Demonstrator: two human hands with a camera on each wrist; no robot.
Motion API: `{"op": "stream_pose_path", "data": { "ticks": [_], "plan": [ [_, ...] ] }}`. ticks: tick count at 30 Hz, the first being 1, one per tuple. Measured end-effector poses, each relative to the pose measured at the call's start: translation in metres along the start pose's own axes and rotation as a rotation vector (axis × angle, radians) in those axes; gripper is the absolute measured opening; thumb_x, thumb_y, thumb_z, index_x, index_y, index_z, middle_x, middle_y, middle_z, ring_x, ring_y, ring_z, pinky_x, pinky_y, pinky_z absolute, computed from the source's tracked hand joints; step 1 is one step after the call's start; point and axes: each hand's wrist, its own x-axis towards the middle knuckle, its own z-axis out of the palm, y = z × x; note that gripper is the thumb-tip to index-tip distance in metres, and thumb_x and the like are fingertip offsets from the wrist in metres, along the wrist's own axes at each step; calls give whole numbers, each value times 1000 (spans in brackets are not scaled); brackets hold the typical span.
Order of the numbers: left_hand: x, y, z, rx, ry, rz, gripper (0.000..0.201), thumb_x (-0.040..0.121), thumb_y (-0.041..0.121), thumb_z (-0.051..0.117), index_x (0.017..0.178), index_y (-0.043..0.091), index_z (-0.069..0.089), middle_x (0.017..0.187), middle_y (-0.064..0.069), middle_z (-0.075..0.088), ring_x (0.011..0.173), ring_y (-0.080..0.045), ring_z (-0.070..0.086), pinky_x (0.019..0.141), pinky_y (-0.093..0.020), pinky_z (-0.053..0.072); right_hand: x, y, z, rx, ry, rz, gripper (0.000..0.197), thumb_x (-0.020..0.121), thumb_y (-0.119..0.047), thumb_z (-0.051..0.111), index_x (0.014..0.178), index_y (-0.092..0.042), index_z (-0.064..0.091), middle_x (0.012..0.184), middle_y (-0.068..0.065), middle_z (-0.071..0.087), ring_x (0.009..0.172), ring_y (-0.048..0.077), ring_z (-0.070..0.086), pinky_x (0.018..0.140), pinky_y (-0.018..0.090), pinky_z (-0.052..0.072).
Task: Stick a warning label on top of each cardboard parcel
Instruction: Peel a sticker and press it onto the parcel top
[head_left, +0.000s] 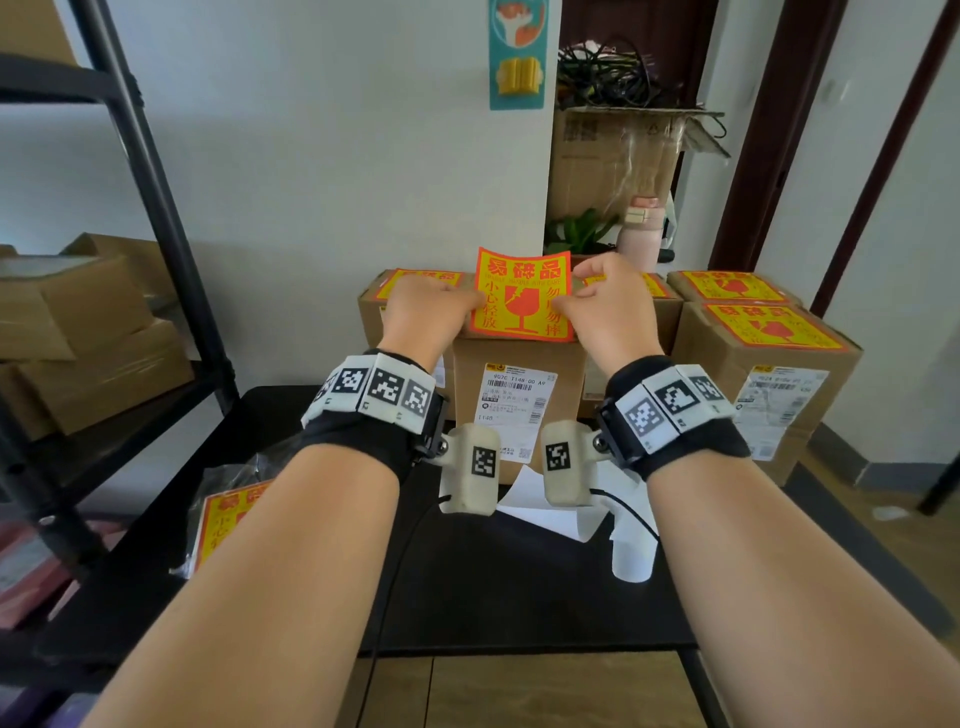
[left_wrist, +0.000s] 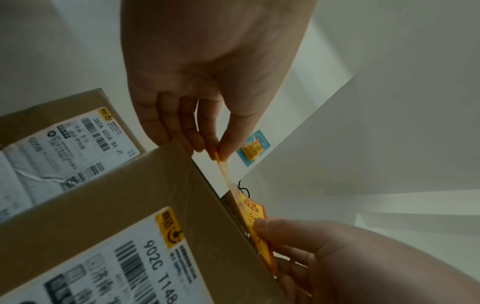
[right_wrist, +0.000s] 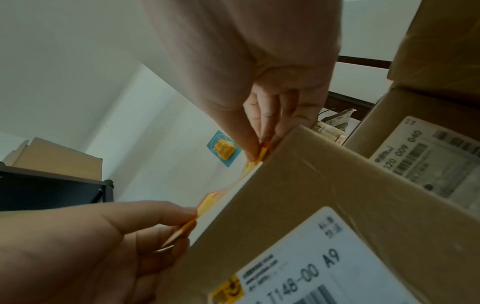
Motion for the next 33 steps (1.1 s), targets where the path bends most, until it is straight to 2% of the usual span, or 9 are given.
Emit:
{"op": "stream_pose_path", "data": {
  "ticks": [3,7,10,16,20,25,27,30,33],
  "plan": [
    [5,-2,2,-13,-2,-8,30,79,23,73,78,-6,72,82,-19,72,76,-29,68,85,-42,55,4,3,3,-45,-12,1,30,88,-22,69,113,-21,53,96,-2,68,86,15,66,79,40,57],
    [7,-3,3,6,-29,4,23,79,18,70,62,5,62,69,-12,60,65,-18,53,66,-32,49,6,7,5,-56,-36,13,30,86,-22,70,112,-23,54,90,-3,69,87,15,67,80,42,57],
    [7,-5,4,32,-33,30,31,79,16,70,55,10,52,64,-8,52,61,-16,46,58,-27,37,6,8,6,-65,-40,20,31,85,-20,69,112,-23,55,89,-4,69,87,15,67,80,43,57],
    [8,-4,4,14,-37,-20,57,76,17,69,29,17,36,35,8,35,48,-12,35,56,-27,32,9,2,3,-36,-58,37,29,83,-19,67,110,-21,55,91,-3,65,85,16,66,76,37,55],
    [10,-6,6,-46,-6,-33,43,71,19,72,48,17,36,56,-3,41,60,-18,39,59,-32,34,9,-1,0,-9,-65,33,28,83,-19,66,108,-21,54,86,-5,62,83,16,65,74,35,54],
    [12,-3,6,116,-60,3,44,78,24,67,54,17,31,53,1,32,49,-13,30,45,-20,26,7,0,1,-33,-69,28,30,83,-20,66,110,-20,54,86,-5,63,84,17,66,78,40,56],
    [10,-3,7,148,-58,28,46,79,22,66,52,16,30,51,1,30,47,-14,28,44,-21,23,6,1,2,-60,-72,21,32,83,-21,66,112,-20,55,88,-4,66,85,17,66,81,43,56],
    [4,-5,8,130,3,50,29,76,20,68,57,9,49,59,-7,42,54,-17,37,55,-29,30,4,3,4,-93,-70,6,33,83,-22,67,114,-20,56,89,-3,67,87,17,66,82,44,56],
    [-1,-6,11,171,24,93,24,77,21,69,69,-2,67,64,-10,50,56,-18,42,52,-28,30,3,3,4,-135,-72,-1,34,83,-22,67,115,-21,56,90,-4,66,89,17,65,82,44,55]
  ]
}}
